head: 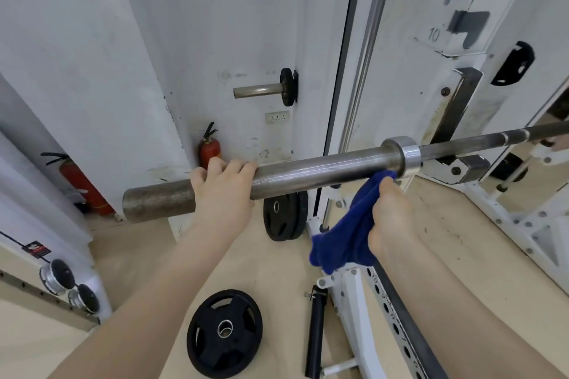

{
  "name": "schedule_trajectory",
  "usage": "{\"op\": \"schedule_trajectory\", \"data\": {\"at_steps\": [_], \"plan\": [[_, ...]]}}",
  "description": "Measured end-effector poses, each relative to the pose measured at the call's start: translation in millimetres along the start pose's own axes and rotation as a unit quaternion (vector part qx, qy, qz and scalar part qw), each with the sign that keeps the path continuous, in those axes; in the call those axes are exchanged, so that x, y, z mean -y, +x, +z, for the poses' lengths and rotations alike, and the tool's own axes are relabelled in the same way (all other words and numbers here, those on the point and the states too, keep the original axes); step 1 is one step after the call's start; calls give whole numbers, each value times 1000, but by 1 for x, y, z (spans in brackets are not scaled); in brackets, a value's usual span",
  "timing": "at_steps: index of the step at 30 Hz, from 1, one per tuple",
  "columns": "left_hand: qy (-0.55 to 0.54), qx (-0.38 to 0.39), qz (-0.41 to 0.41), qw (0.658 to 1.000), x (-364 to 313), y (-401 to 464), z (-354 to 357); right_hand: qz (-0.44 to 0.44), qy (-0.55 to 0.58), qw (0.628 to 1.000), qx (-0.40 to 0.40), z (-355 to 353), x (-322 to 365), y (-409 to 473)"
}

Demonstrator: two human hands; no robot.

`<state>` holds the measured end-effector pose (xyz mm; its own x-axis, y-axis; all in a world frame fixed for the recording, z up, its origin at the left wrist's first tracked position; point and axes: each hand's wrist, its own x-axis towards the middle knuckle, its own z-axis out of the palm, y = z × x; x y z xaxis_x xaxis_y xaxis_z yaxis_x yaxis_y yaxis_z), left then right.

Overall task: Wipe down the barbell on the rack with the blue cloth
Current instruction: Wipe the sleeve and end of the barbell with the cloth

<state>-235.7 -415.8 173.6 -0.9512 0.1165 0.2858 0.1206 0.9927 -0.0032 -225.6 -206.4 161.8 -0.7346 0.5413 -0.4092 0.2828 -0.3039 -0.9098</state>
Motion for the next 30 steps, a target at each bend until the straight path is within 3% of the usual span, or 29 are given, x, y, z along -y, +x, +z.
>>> {"op": "schedule_trajectory", "data": {"at_steps": [3, 6, 11, 14, 19, 22, 25, 27, 30], "plan": [[-8, -1, 12, 1000, 4, 3, 0, -162, -36, 985, -37, 0, 16, -13], [-35, -7, 18, 999, 8, 3, 1, -355, -198, 911, -66, 13, 31, -1], [-163, 47, 31, 985, 25, 2, -11, -416, -431, 798, -63, 52, -6, 10], [-240, 35, 38, 969, 40, 1, -11, -477, -440, 760, -41, 73, -22, -15], [-256, 16, 46, 965, 45, 2, -7, -594, -450, 665, 44, 108, -55, -52], [-248, 10, 72, 966, 47, 6, -10, -626, -453, 632, 66, 108, -56, -46], [-279, -1, 72, 958, 37, 9, -16, -685, -466, 555, 75, 94, -49, -20], [-306, -15, 76, 949, 23, 11, -18, -693, -477, 538, 60, 79, -41, -4], [-325, -41, 91, 940, -7, 14, -16, -668, -499, 552, 36, 49, -26, 22]]}}
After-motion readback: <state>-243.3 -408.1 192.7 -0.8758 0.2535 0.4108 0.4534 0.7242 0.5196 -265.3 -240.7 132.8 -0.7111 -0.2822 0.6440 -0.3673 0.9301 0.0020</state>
